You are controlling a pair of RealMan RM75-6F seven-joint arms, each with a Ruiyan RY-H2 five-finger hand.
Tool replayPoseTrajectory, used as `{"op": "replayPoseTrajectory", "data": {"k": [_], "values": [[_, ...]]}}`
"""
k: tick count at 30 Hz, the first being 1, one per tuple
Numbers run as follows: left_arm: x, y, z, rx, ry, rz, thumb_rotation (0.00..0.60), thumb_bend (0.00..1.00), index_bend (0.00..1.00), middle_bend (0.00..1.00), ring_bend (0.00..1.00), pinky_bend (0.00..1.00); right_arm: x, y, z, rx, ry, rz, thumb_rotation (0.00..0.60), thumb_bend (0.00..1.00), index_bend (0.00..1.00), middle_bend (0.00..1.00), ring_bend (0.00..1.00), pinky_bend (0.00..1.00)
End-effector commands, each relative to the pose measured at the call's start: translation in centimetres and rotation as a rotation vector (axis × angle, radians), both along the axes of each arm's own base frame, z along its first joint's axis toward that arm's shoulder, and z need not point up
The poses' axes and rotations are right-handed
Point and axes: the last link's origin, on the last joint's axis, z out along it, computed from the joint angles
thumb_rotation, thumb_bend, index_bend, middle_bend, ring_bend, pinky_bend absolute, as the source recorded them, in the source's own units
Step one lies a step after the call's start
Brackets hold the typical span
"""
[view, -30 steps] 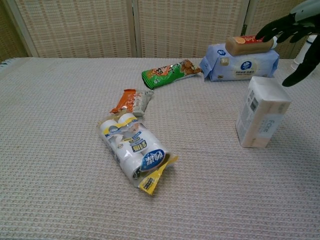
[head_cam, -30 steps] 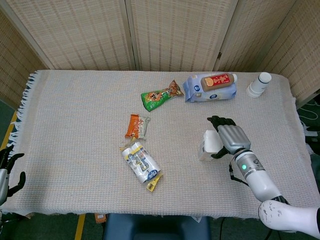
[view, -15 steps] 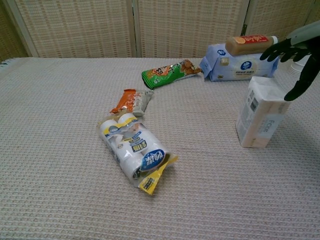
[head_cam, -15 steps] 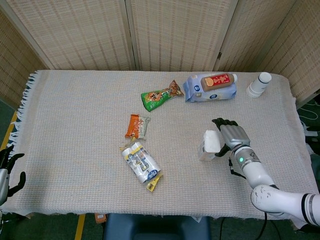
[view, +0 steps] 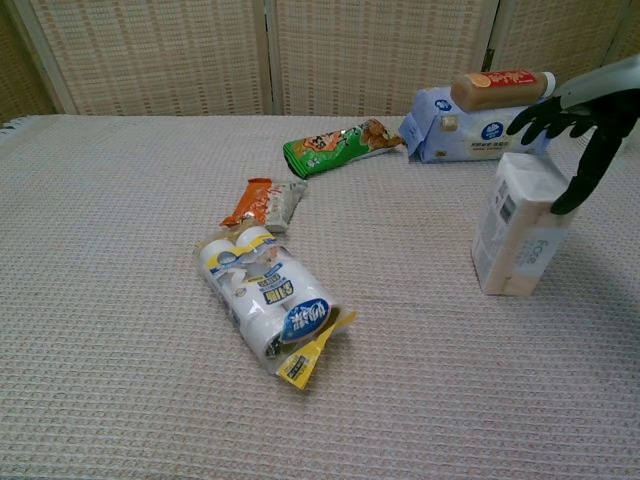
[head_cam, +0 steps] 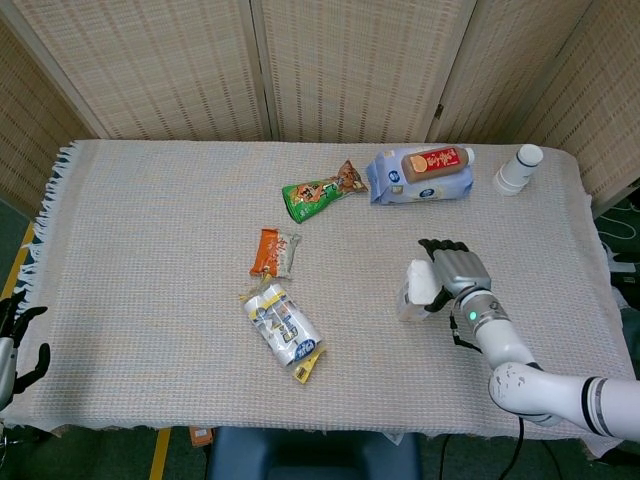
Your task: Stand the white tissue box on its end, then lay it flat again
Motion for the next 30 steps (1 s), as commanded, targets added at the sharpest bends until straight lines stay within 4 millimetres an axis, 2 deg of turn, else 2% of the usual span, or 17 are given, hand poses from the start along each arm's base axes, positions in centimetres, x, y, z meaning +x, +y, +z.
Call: {"op": "replayPoseTrajectory", "data": {"k": [1,12,17,24,30], "values": [[-0.05,0.0,0.1,0.005,-0.002,0.001,0.6,0.49,0.24,0.0,0.0,0.12,-0.1,-0.13,-0.25,-0.012,-0.003,0.002,0.6,0.0,0.12,0.15,0.12,0.0],[-0.04,0.01,0.07,0.003,-0.003,-0.001,0.6,0.49,0.24,0.0,0.0,0.12,-0.04,-0.22,-0.4,-0.032,-0.012,0.014,0.6,0.0,0.21,0.24,0.18,0.0],[-0.07,0.0,0.13,0.005,-0.004,0.0,0.6,0.49,0.24,0.0,0.0,0.12,-0.06,-0.17,-0.35,-0.041,-0.016,0.022,0.6,0.0,0.31,0.28,0.2,0.0],[-0.09,0.0,0.12,0.004,-0.003,0.001,0.6,0.49,0.24,0.0,0.0,0.12,-0.23,-0.14,-0.39,-0.044,-0.011,0.025,0.6,0.0,0.37,0.32,0.22,0.0],[-0.07,0.01,0.09,0.003,-0.003,-0.002,0.6,0.49,0.24,0.0,0.0,0.12,0.04,-0.33,0.1,-0.095,-0.036,0.053,0.6,0.0,0.44,0.39,0.29,0.0]]}}
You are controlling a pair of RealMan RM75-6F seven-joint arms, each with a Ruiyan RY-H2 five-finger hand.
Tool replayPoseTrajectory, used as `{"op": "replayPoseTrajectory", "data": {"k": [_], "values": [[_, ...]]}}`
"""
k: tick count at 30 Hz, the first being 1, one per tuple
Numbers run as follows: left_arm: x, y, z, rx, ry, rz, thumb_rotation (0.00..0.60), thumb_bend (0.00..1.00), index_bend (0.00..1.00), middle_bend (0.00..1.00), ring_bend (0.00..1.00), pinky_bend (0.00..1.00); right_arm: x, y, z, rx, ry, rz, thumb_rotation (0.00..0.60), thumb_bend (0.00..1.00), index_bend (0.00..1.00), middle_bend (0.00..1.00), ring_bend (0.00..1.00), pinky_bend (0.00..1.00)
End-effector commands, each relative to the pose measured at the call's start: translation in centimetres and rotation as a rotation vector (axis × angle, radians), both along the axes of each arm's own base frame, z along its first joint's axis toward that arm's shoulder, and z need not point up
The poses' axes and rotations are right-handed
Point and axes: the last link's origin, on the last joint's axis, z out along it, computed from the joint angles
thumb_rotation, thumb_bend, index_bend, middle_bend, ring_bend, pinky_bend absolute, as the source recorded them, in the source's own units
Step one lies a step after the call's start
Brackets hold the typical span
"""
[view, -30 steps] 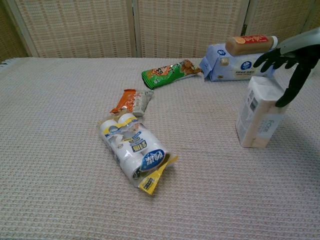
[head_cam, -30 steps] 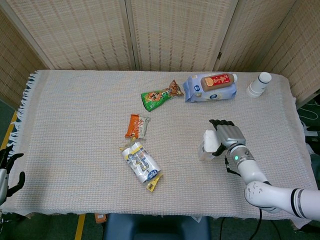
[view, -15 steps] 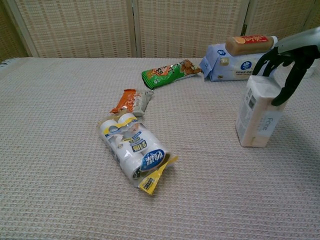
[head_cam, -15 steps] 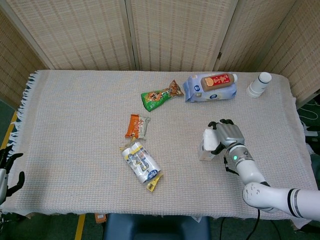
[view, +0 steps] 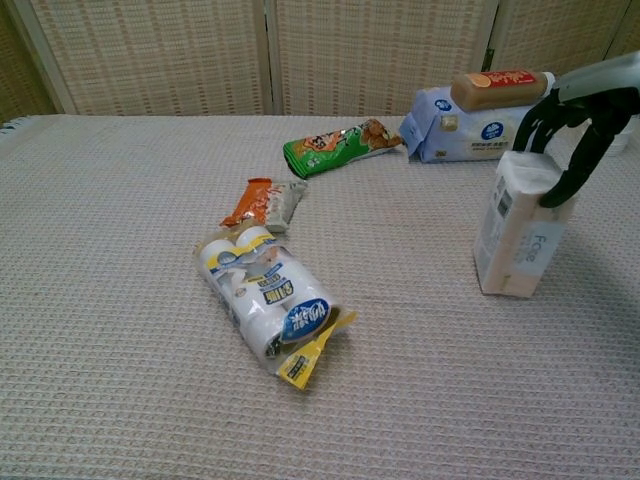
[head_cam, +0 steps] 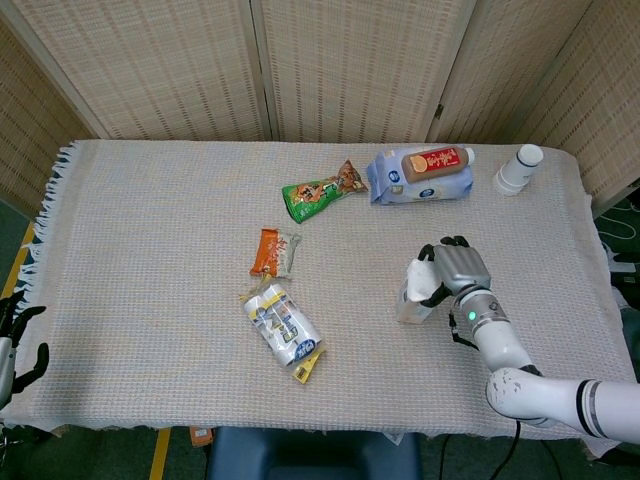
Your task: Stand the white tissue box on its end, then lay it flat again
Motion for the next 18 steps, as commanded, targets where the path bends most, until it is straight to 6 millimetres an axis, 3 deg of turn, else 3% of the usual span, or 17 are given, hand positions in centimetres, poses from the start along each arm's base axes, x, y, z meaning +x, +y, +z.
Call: {"op": "replayPoseTrajectory", "data": {"k": [1,9,14,18], "values": [[0.0,0.0,0.0,0.0,-0.001,0.0,0.6,0.49,0.24,0.0,0.0,0.12,0.2,-0.1,0.4,-0.042,-0.025,0.023,0.6,0.0,0.45,0.4,0.3,0.0],[0.0,0.0,0.0,0.0,-0.001,0.0,0.6,0.49,0.24,0.0,0.0,0.12,0.0,-0.2,1.5,-0.151,-0.147,0.077,0.6,0.0,0.54,0.47,0.38,0.0],[0.0,0.0,0.0,-0.001,0.0,0.0,0.6,0.49,0.24,0.0,0.0,0.12,-0.6,-0.4,2.0,-0.243,-0.533,0.1,0.6,0.0,0.57,0.5,0.42,0.0],[0.0,-0.1,0.0,0.0,0.0,0.001,0.6,0.49,0.24,0.0,0.0,0.12,-3.0,-0.3,1.3,-0.237,-0.85,0.051,0.6,0.0,0.59,0.51,0.44,0.0]]}}
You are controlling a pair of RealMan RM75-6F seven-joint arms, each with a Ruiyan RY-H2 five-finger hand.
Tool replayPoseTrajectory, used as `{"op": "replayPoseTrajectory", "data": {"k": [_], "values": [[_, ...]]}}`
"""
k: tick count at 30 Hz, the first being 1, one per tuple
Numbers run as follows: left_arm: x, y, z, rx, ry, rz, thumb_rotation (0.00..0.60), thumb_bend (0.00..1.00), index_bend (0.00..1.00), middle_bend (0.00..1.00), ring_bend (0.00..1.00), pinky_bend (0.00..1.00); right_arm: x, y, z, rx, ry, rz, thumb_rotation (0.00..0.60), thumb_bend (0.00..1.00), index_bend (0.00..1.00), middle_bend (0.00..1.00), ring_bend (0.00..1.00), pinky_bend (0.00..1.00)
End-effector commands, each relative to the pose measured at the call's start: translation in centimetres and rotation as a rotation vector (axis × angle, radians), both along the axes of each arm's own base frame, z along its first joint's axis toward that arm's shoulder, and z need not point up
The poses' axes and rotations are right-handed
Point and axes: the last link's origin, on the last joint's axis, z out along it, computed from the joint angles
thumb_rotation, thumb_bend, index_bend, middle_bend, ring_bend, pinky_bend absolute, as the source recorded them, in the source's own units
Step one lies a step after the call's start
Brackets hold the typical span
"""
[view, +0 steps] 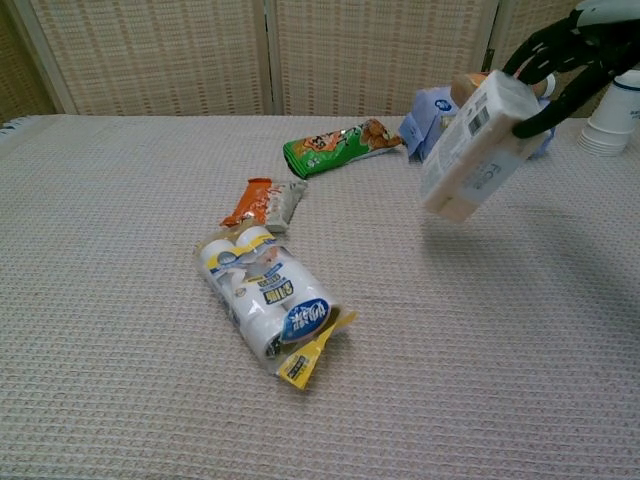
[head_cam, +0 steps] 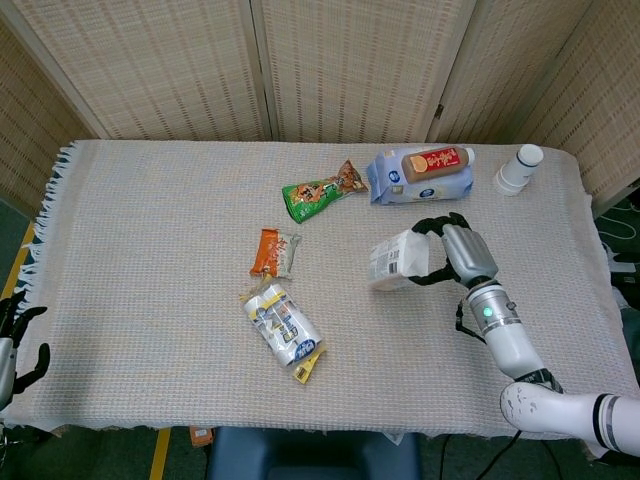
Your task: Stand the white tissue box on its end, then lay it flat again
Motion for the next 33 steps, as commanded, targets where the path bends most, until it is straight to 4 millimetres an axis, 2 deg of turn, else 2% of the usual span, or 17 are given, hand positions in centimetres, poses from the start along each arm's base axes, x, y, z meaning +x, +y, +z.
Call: {"op": "replayPoseTrajectory", "data": {"k": [1,7,13,19,25,29,33], "values": [[0.0,0.0,0.0,0.0,0.0,0.0,0.6,0.49,0.24,0.0,0.0,0.12,-4.0,0.3,-0.5,0.002,-0.478,0.033,0.6,0.0,0.59,0.51,0.44,0.0],[-0.1,0.0,0.0,0.0,0.0,0.002,0.6,0.49,0.24,0.0,0.0,0.12,-8.7,0.4,-2.6,0.062,-0.704,0.029,0.6,0.0,0.59,0.51,0.45,0.0],[-0.1,0.0,0.0,-0.002,0.002,0.005,0.6,0.48,0.24,0.0,0.0,0.12,-11.8,0.3,-5.0,0.064,-0.688,0.031,0.6,0.0,0.59,0.51,0.45,0.0],[-0.2,0.1,0.0,-0.003,0.003,0.009,0.6,0.49,0.24,0.0,0.0,0.12,-12.9,0.3,-6.9,0.052,-0.65,0.041,0.6,0.01,0.59,0.51,0.45,0.0],[-0.2,0.0,0.0,-0.001,0.003,0.01,0.6,0.48,0.24,0.0,0.0,0.12,-12.6,0.0,-8.4,0.075,-0.636,0.064,0.6,0.02,0.59,0.51,0.45,0.0],[-0.3,0.1,0.2,0.003,0.0,0.013,0.6,0.48,0.24,0.0,0.0,0.12,-12.6,-0.2,-8.8,0.064,-0.626,0.078,0.6,0.04,0.59,0.52,0.45,0.0],[-0.3,0.1,0.1,0.0,0.0,0.013,0.6,0.48,0.24,0.0,0.0,0.12,-13.1,-0.4,-9.3,0.045,-0.524,0.098,0.6,0.05,0.59,0.52,0.45,0.0]]}}
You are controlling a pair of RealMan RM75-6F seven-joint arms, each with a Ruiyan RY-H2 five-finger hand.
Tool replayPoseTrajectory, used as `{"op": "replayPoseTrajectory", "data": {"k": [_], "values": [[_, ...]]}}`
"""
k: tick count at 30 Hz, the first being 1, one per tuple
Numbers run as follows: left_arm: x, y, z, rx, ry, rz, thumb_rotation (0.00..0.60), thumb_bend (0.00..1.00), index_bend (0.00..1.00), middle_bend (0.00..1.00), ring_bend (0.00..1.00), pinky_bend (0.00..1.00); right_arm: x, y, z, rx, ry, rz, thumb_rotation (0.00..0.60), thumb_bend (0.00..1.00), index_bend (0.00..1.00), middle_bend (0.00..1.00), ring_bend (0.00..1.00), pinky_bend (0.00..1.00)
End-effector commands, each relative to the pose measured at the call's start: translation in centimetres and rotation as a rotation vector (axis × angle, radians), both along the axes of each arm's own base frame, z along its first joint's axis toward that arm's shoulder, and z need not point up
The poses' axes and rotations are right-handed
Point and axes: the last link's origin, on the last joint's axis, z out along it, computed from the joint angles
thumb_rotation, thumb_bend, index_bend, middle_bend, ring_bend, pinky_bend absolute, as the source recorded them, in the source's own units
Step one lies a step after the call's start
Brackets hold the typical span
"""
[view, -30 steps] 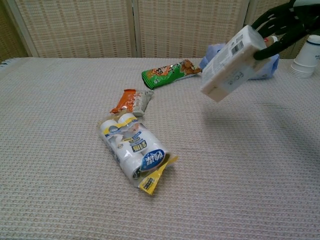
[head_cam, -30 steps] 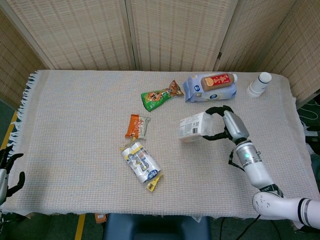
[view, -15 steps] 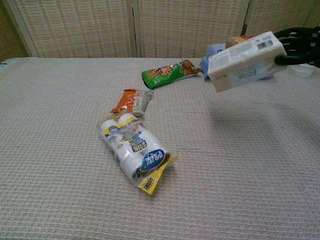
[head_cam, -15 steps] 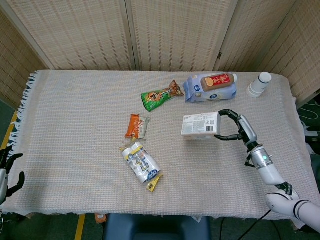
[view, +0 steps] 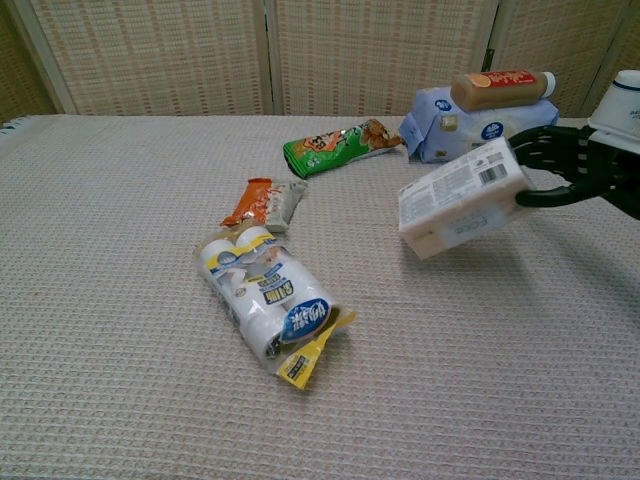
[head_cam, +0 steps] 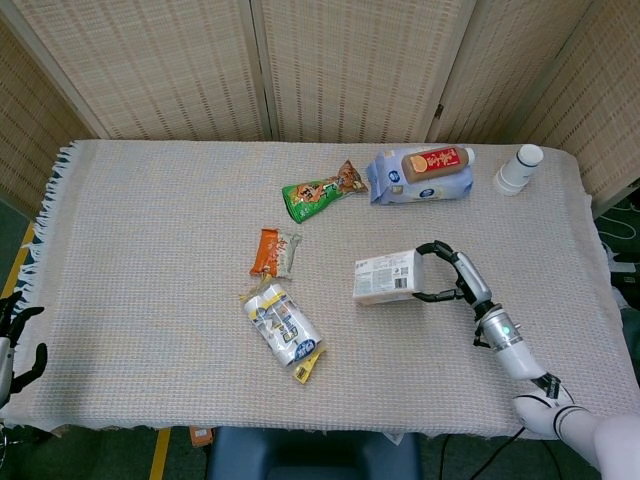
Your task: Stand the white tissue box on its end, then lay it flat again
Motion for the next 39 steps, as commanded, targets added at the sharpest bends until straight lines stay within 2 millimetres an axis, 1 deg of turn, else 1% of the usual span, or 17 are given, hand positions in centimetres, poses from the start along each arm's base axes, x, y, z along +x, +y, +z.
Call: {"op": "replayPoseTrajectory", "data": {"k": [1,6,9,15,19,26,33,39], "values": [[0.0,0.0,-0.1,-0.002,0.002,-0.001,0.6,0.48,0.24,0.0,0.0,0.12,-0.2,-0.1,-0.7,-0.022,0.09,0.015,0.6,0.05,0.6,0.52,0.45,0.0],[0.0,0.0,-0.1,-0.002,0.003,0.001,0.6,0.48,0.24,0.0,0.0,0.12,-0.6,0.0,-1.1,-0.008,0.158,0.011,0.6,0.05,0.6,0.52,0.45,0.0],[0.0,0.0,-0.1,-0.002,0.002,0.002,0.6,0.48,0.24,0.0,0.0,0.12,-1.0,-0.1,-1.0,0.002,0.21,0.002,0.6,0.05,0.6,0.52,0.45,0.0],[0.1,0.0,-0.2,-0.007,0.004,-0.001,0.6,0.48,0.24,0.0,0.0,0.12,-1.2,-0.2,0.4,0.008,0.312,-0.003,0.6,0.05,0.59,0.52,0.45,0.0],[0.1,0.0,-0.3,-0.009,0.007,-0.003,0.6,0.48,0.24,0.0,0.0,0.12,-1.1,-0.2,1.2,0.043,0.4,-0.012,0.6,0.05,0.59,0.52,0.45,0.0],[0.1,0.0,-0.4,-0.011,0.011,-0.001,0.6,0.48,0.24,0.0,0.0,0.12,-1.2,0.0,1.8,0.12,0.515,-0.059,0.6,0.05,0.59,0.52,0.45,0.0],[0.2,0.0,-0.4,-0.015,0.012,-0.001,0.6,0.49,0.24,0.0,0.0,0.12,-0.8,-0.1,2.1,0.141,0.633,-0.054,0.6,0.05,0.58,0.52,0.44,0.0],[0.2,0.1,-0.5,-0.021,0.014,0.0,0.6,0.49,0.24,0.0,0.0,0.12,-0.2,0.0,2.2,0.151,0.735,-0.034,0.6,0.05,0.54,0.52,0.38,0.0]]}}
